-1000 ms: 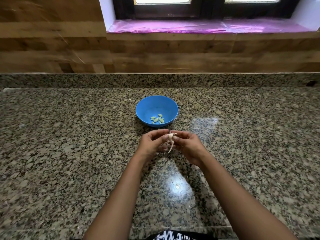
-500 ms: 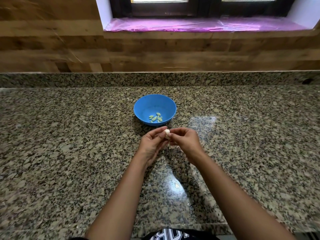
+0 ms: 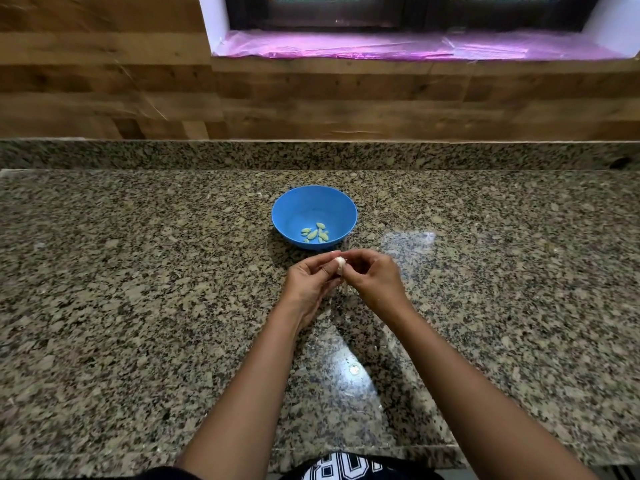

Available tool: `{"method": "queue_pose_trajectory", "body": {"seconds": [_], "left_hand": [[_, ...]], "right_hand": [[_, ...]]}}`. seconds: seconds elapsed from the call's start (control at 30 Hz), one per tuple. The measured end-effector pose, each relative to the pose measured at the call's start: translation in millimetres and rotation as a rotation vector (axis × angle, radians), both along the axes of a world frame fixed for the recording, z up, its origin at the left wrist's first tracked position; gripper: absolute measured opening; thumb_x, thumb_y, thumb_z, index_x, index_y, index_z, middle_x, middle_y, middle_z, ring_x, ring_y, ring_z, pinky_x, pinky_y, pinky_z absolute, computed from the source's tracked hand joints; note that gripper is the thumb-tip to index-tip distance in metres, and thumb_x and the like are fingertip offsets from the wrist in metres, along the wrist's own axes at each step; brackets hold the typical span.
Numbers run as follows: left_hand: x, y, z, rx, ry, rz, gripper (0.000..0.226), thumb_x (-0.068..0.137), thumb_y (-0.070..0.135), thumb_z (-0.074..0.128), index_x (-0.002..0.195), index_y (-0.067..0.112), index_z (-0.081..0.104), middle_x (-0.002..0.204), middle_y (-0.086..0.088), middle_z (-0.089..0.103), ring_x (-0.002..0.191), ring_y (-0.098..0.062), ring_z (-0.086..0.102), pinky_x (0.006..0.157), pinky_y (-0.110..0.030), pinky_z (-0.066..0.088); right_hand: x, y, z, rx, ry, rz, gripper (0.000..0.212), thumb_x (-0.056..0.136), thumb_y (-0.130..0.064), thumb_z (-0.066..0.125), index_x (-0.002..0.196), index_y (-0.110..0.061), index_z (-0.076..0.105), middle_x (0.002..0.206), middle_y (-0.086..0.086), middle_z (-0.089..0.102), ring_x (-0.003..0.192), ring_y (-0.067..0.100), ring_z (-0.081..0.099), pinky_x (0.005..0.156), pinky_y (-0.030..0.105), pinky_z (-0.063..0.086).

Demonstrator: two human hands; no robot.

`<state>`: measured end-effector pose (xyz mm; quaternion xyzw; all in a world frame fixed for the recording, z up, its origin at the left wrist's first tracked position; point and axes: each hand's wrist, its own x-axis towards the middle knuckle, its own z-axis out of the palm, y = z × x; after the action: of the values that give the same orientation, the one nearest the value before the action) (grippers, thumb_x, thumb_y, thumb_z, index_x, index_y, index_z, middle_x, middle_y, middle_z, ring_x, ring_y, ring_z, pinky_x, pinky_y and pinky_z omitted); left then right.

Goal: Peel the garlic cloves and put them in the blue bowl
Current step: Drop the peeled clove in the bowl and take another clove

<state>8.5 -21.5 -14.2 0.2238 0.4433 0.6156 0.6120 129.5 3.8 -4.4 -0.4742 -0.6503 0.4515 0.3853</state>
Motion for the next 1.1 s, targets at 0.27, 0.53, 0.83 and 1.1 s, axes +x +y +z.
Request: {"method": "queue_pose_trajectory", "body": {"seconds": [0.27,0.53,0.83,1.1], "left_hand": [[2,-3,-1,-0.038,-0.001,-0.003,0.017,0.084,-0.007,0.058,0.1,-0.004,0.064,0.075,-0.008,0.073,0.067,-0.014,0.07,0.062,-0.022,0.058],[0,-2,-7,-0.069,0.007,0.006,0.015,0.084,-0.006,0.06,0.096,-0.001,0.066,0.078,-0.008,0.073,0.071,-0.016,0.07,0.074,-0.027,0.056],[-3,-4,-9,-0.089,0.056,-0.014,0.015,0.087,-0.006,0.056,0.097,0.001,0.065,0.071,-0.003,0.073,0.062,-0.01,0.069,0.059,-0.017,0.056],[-2,0,-10,-0.069,0.062,-0.023,0.015,0.086,-0.007,0.056,0.098,-0.001,0.065,0.076,-0.005,0.073,0.069,-0.014,0.07,0.071,-0.024,0.057]], "right_hand": [[-2,-3,-12,0.079,-0.116,-0.033,0.017,0.087,-0.019,0.065,0.101,-0.009,0.066,0.088,0.004,0.067,0.08,0.015,0.066,0.071,0.036,0.058],[1,-2,-14,0.052,-0.147,0.039,0.021,0.087,-0.019,0.066,0.106,-0.012,0.067,0.094,0.003,0.068,0.086,0.013,0.066,0.074,0.021,0.056],[7,2,-8,-0.006,-0.123,0.115,0.021,0.086,-0.007,0.064,0.107,-0.009,0.068,0.087,-0.003,0.067,0.077,0.006,0.065,0.071,0.02,0.056],[0,1,-12,0.049,-0.176,0.033,0.013,0.084,-0.014,0.068,0.095,-0.008,0.065,0.079,0.0,0.065,0.069,0.011,0.063,0.062,0.019,0.054]]}}
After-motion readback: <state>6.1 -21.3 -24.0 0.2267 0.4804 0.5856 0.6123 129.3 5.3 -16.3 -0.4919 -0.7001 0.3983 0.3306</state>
